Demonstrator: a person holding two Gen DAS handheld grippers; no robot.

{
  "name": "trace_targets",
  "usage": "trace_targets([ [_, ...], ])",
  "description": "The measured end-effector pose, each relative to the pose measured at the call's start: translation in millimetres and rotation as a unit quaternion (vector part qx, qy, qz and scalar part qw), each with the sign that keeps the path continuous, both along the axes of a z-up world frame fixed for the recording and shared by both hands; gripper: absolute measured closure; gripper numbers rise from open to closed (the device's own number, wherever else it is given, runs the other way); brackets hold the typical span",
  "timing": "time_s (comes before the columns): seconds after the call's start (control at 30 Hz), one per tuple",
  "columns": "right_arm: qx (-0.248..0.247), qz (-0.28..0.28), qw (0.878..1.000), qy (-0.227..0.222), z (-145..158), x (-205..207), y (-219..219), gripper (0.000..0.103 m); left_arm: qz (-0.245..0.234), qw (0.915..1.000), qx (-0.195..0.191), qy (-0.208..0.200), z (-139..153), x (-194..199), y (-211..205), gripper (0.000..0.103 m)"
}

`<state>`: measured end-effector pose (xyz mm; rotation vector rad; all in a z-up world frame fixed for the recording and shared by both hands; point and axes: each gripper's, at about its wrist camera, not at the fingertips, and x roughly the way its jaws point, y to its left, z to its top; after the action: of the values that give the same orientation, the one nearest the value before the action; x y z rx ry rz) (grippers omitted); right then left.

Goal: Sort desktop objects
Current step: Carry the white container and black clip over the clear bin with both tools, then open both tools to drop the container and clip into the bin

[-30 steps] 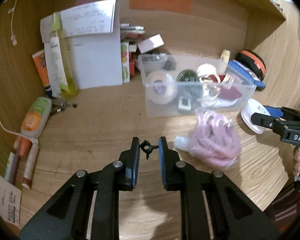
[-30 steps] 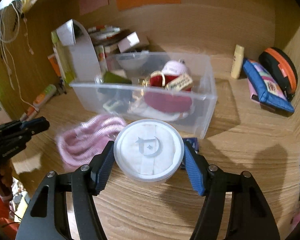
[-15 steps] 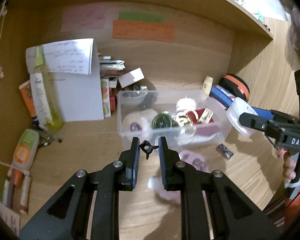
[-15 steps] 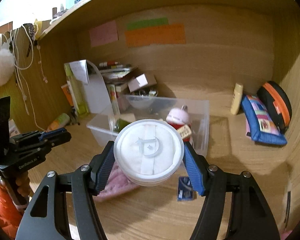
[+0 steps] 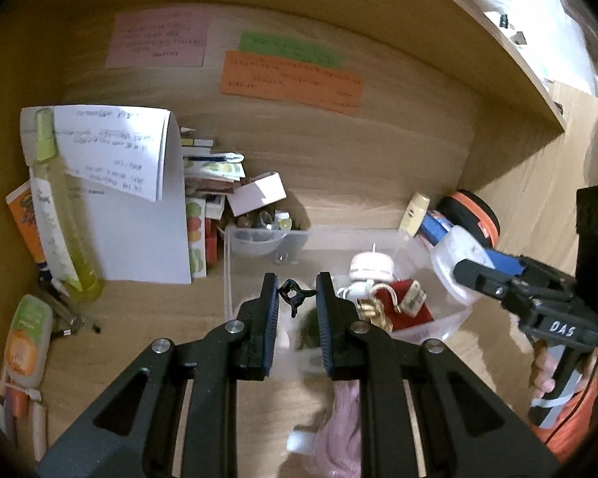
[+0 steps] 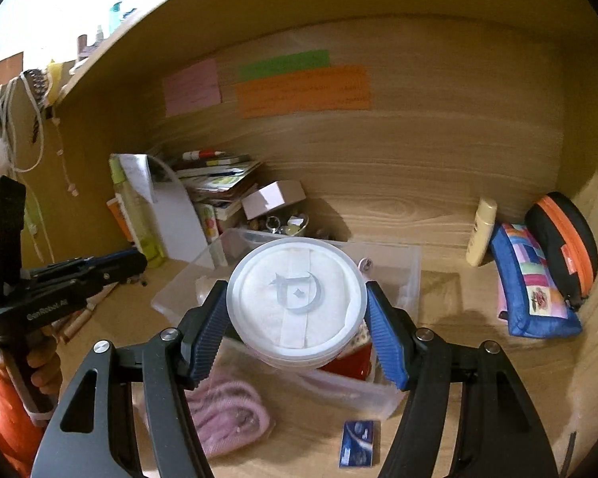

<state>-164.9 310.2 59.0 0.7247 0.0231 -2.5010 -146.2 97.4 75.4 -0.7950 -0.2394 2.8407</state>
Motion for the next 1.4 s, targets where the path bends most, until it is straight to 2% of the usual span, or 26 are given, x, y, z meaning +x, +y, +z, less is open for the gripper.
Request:
trace_targets([
  [0.23,0.002,0.000,1.000,-0.017,-6.2,-26.0,-14.5,0.040,-0.007,0.9998,0.000,-0.021,-3.5,-26.7,6.8,0.085],
  [0.53,0.036,-0.008,0.999,-0.040,-33.9,-52.9,-31.1,0.040,-0.013,0.9981,-0.015,-0.059,-19.1,-70.7,22.5,0.085],
  [0.73,0.053,-0.013,0.997,-0.047,-44.2,-62.5,-31.9,0.040,-0.019,0.9964,-0.008,-0.082,-32.8,-88.8,26.8,0.085],
  [0.87,0.069,-0.014,0.996,-0.051,-51.4,-65.6,-38.4,0.040,-0.023,0.9951,-0.016,-0.095,-40.3,-93.6,30.0,0.085],
  [1.27,0.114,-0.015,0.993,-0.015,-56.6,-58.3,-51.1,0.040,-0.027,0.9948,-0.018,-0.097,-42.4,-93.8,30.8,0.084],
  [1.4,0.114,-0.009,0.993,-0.012,-56.1,-55.7,-52.8,0.037,-0.024,0.9956,-0.021,-0.088,-38.9,-88.6,31.2,0.074],
])
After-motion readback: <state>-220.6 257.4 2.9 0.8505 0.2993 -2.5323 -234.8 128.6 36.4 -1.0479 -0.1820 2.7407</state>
